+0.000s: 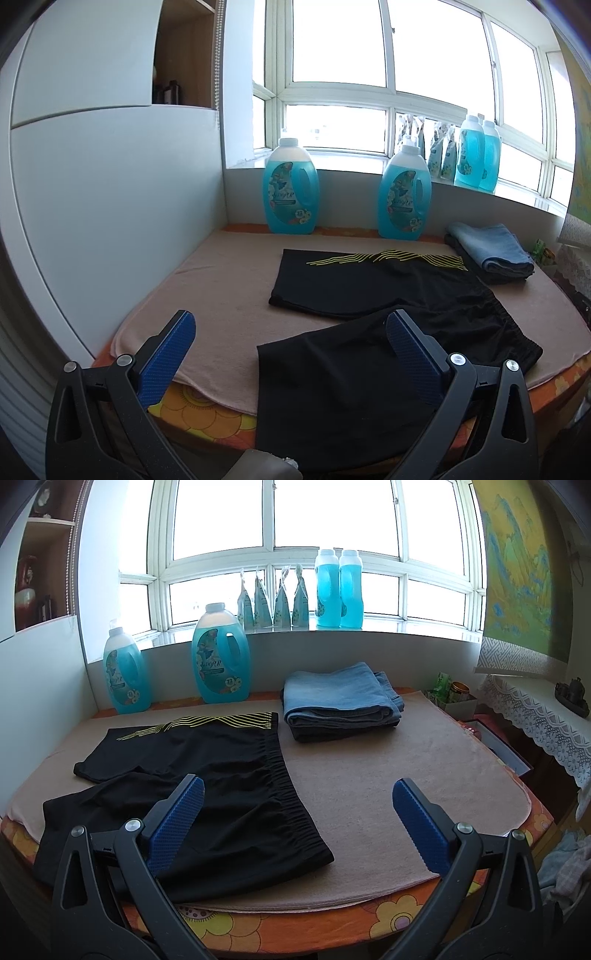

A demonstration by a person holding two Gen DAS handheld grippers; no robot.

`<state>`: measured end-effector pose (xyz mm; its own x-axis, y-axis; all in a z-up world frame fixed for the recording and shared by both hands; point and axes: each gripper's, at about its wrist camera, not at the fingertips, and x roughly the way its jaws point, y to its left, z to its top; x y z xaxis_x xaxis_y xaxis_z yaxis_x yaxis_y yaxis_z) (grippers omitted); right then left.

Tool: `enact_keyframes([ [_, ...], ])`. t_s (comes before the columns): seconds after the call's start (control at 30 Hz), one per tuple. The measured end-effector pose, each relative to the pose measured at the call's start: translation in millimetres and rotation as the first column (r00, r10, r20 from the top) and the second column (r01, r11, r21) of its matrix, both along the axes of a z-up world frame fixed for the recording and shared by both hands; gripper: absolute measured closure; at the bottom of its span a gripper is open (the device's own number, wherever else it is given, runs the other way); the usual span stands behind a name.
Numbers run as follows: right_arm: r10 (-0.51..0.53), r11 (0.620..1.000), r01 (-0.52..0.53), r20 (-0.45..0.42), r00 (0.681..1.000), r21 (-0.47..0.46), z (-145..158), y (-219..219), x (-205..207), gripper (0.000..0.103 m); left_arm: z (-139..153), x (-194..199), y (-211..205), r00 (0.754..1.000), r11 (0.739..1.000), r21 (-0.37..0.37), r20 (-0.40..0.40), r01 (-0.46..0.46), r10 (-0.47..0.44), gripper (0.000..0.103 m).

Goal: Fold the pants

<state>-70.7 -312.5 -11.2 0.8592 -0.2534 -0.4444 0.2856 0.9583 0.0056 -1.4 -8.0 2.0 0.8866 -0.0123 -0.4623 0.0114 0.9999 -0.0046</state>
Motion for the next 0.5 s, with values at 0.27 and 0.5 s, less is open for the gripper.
enact_keyframes([
  [0.27,0.001,1.000,-0.001,-0.003,1.000,0.002,-1.1,0.4,0.9,0.000,0.1,0.4,-0.1,1.000,1.000,-0.002,-0.003,0.002,-0.002,0.000],
  [0.5,0.008,1.000,-0.008,-0.006,1.000,0.004,-6.4,5.9,1.8,0.000,-0.4,1.0,0.3,1.000,1.000,-0.003,-0.006,0.001,-0.001,0.000],
])
